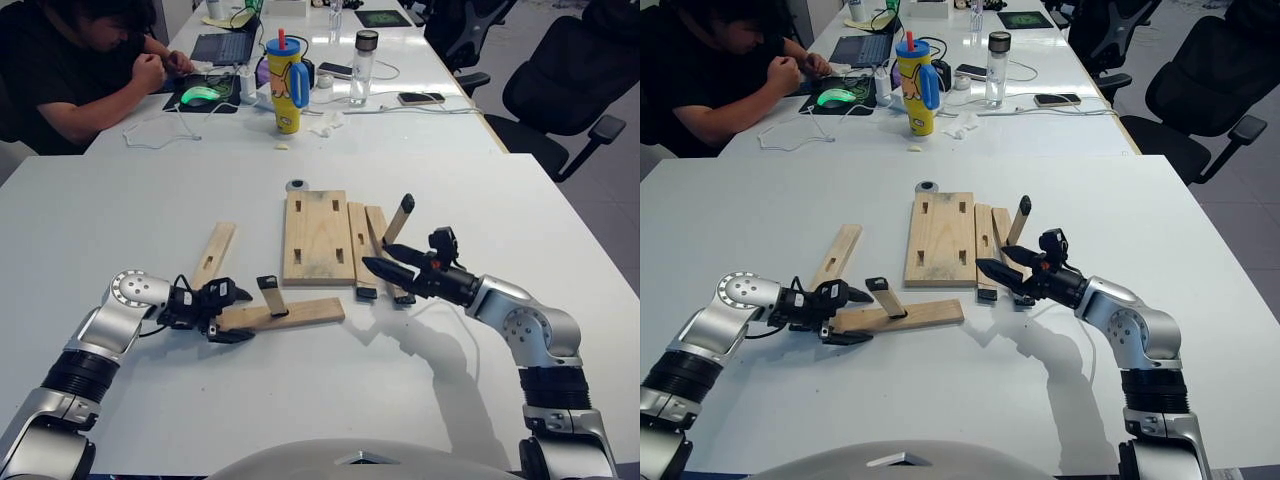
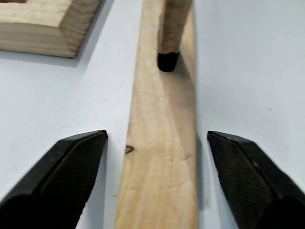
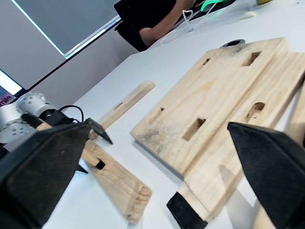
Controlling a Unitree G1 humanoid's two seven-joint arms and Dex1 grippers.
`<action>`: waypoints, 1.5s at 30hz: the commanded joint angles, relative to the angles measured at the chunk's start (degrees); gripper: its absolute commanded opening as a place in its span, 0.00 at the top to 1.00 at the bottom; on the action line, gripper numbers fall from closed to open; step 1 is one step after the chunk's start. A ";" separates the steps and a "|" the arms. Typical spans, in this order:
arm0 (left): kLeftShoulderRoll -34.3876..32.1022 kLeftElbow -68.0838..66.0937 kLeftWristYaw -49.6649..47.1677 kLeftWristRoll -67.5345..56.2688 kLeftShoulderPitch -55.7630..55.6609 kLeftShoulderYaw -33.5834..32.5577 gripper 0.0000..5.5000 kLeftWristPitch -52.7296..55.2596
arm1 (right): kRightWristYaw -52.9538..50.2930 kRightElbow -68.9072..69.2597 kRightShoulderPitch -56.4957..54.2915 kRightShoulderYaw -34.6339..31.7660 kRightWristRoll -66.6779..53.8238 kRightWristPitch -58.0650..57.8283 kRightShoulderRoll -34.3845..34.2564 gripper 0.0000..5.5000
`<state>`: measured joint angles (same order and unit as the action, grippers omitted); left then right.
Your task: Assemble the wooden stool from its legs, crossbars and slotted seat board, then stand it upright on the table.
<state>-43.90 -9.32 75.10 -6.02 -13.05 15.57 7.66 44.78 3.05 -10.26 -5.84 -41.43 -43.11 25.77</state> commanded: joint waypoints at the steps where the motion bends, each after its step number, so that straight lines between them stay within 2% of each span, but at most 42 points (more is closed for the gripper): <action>1: -1.15 0.20 0.83 1.09 1.31 1.23 0.40 1.22 | -1.64 -1.15 -1.68 -0.02 1.46 0.69 -0.86 0.02; 8: -0.09 -0.88 -0.34 0.55 0.69 0.23 0.60 1.01 | -2.20 -2.26 -2.12 -0.09 1.93 0.60 -0.55 0.02; 10: 0.27 -0.46 -0.28 -0.25 1.04 0.09 0.62 1.39 | -1.47 -2.18 -2.19 0.21 2.40 1.23 -0.13 0.02; 14: 0.61 2.58 -0.03 -5.21 1.56 -2.85 0.62 5.92 | 0.44 -1.03 -1.88 -0.36 0.90 -0.37 0.56 0.02; 22: 0.83 13.53 0.47 -22.68 4.66 -11.88 0.62 23.43 | 7.03 0.49 2.22 -4.79 -8.16 -7.99 3.48 0.02; 29: 3.63 21.08 -4.38 -35.36 3.00 -16.83 0.62 35.52 | 5.94 1.81 0.44 -8.59 -19.56 -15.59 0.27 0.02; 35: 7.06 22.47 -8.29 -41.77 1.10 -17.61 0.62 40.80 | 4.41 4.81 0.02 -9.63 -26.58 -17.90 -1.84 0.02; 45: 9.73 23.91 -9.77 -42.79 1.50 -13.67 0.62 42.51 | 4.00 5.48 -1.20 -8.39 -27.18 -15.87 -2.91 0.02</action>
<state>-34.34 13.33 65.41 -48.27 -11.09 1.19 49.81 49.17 8.18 -10.32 -14.65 -68.42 -59.89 23.25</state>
